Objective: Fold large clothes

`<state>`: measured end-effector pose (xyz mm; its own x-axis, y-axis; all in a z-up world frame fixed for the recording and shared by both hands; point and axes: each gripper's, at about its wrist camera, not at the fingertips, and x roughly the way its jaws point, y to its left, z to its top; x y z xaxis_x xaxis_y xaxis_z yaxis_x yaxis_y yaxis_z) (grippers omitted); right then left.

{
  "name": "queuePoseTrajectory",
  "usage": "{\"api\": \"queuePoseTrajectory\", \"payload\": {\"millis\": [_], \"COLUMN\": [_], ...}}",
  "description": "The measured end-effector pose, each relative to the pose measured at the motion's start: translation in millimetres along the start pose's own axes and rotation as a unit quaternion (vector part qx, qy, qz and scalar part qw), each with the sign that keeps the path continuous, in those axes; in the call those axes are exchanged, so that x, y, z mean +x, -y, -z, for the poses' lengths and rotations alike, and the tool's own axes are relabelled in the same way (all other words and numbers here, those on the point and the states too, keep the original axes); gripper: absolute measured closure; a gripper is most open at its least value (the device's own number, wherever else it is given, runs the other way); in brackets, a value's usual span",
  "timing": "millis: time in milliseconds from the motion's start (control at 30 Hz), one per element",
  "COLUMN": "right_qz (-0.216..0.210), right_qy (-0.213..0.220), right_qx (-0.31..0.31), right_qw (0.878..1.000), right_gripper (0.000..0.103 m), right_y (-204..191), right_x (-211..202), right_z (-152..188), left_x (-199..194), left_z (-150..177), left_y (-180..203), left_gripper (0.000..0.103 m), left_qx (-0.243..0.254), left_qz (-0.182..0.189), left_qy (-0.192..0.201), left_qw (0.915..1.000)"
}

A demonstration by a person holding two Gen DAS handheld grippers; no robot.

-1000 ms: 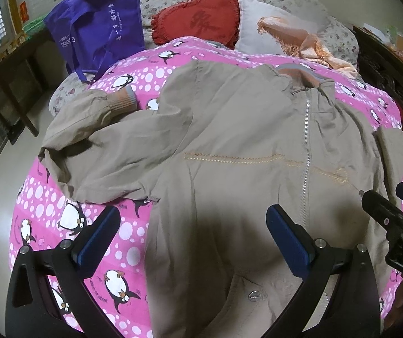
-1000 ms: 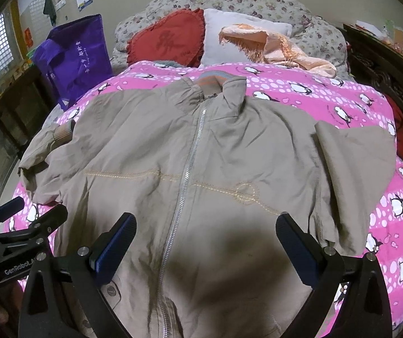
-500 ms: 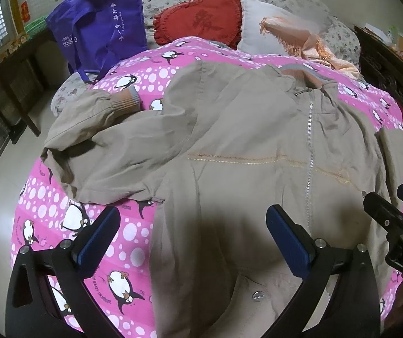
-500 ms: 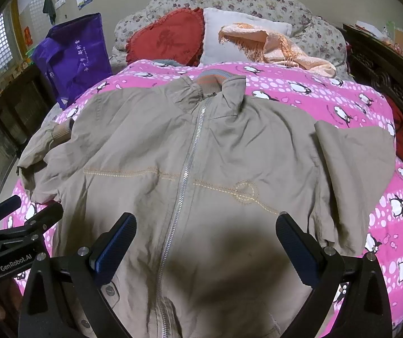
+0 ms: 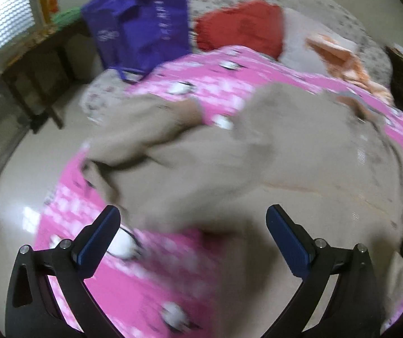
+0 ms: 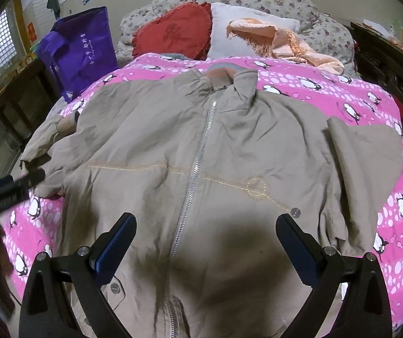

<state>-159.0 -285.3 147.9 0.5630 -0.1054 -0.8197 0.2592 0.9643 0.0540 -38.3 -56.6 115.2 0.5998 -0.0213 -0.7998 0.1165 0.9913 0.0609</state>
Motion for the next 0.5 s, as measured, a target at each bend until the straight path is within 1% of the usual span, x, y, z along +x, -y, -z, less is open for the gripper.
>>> {"api": "queuePoseTrajectory", "payload": {"millis": [67,200,267,300,400,433,467,500], "right_qz": [-0.005,-0.015,-0.017,-0.015,-0.009,-0.009,-0.010,-0.010], "right_qy": [0.001,-0.010,-0.019,-0.021,-0.025,-0.028,-0.029,-0.031], "right_qx": [0.002,0.013,0.008,0.005,0.000,0.002,0.005,0.007], "right_qw": [1.000,1.000,1.000,1.000,1.000,1.000,1.000,0.999], "right_gripper": [0.003,0.003,0.003,0.003,0.003,0.003,0.003,0.003], "right_y": [-0.3,-0.6,-3.1,-4.0,-5.6,-5.0,-3.9,-3.1], "right_x": [0.1,5.6,9.7,10.7,14.1,15.4,16.1,16.9], "right_z": [-0.3,0.6,0.3,0.2,-0.4,-0.6,-0.7,-0.5], "left_x": [17.1,54.8,72.5,80.7,98.6,104.0,108.7,113.8], "left_z": [-12.2,-31.5,-38.7,-41.3,-48.2,-49.8,-51.6,-53.6], "left_y": [-16.5,-35.7,-43.2,-47.1,-55.6,-57.9,-60.1,-65.0], "left_gripper": [0.000,0.000,0.000,0.002,0.016,0.034,0.065,0.080], "left_qx": [0.006,0.026,0.029,0.029,0.030,0.030,0.027,0.015], "left_qz": [-0.024,-0.049,-0.055,-0.058,-0.084,-0.080,-0.073,-0.052], "left_qy": [-0.004,-0.020,-0.021,-0.017,-0.006,-0.008,-0.016,-0.032], "left_qw": [0.9997,0.9983,0.9978,0.9977,0.9960,0.9963,0.9968,0.9980]}}
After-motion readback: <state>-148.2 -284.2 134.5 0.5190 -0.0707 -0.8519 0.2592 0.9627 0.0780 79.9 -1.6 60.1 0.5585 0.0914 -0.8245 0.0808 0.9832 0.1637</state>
